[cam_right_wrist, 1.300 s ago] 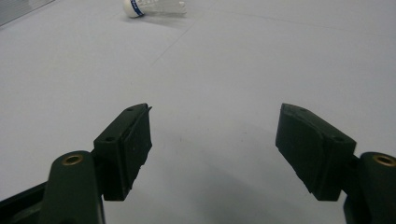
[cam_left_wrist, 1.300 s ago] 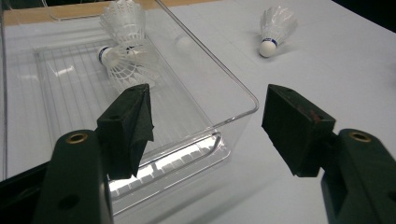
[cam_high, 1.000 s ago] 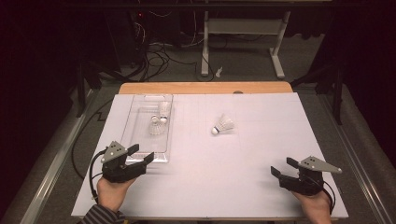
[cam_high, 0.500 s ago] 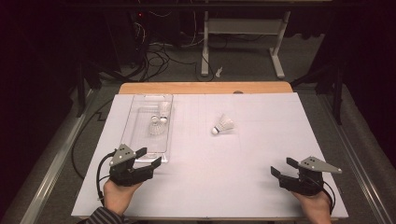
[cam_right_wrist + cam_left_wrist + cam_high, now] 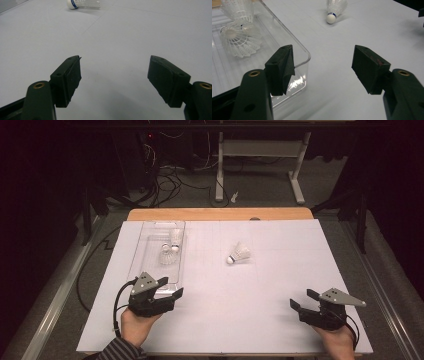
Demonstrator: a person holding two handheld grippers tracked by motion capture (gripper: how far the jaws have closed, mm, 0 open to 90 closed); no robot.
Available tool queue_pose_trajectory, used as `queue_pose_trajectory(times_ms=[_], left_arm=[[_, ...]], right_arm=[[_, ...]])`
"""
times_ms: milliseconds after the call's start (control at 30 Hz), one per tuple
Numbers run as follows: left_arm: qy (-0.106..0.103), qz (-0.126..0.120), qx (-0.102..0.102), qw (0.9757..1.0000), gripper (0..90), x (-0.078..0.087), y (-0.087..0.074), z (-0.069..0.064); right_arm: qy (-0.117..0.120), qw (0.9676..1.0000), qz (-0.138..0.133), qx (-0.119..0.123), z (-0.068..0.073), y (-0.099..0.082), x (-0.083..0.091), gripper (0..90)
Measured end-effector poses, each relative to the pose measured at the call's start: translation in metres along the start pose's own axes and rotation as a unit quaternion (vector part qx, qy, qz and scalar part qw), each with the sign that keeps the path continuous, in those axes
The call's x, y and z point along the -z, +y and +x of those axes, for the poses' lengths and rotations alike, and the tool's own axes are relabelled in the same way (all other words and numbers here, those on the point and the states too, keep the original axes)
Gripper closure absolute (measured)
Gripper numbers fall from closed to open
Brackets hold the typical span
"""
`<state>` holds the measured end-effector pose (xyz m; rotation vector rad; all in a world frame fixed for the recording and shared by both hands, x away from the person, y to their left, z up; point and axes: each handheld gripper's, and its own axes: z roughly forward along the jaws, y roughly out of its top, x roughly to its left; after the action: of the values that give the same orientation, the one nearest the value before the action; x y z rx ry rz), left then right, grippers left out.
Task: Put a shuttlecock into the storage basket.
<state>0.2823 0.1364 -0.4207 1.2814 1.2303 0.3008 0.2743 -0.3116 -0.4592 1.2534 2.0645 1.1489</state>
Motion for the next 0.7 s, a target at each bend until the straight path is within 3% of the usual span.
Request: queue_pose_trajectory(times_ms=[700], left_arm=[[-0.017,0.015,-0.001,0.9997,35.6,-0.027,0.001,-0.015]], right_arm=[[0.001,1.0000,0.000,0.001,0.000,0.000,0.000,27.4]])
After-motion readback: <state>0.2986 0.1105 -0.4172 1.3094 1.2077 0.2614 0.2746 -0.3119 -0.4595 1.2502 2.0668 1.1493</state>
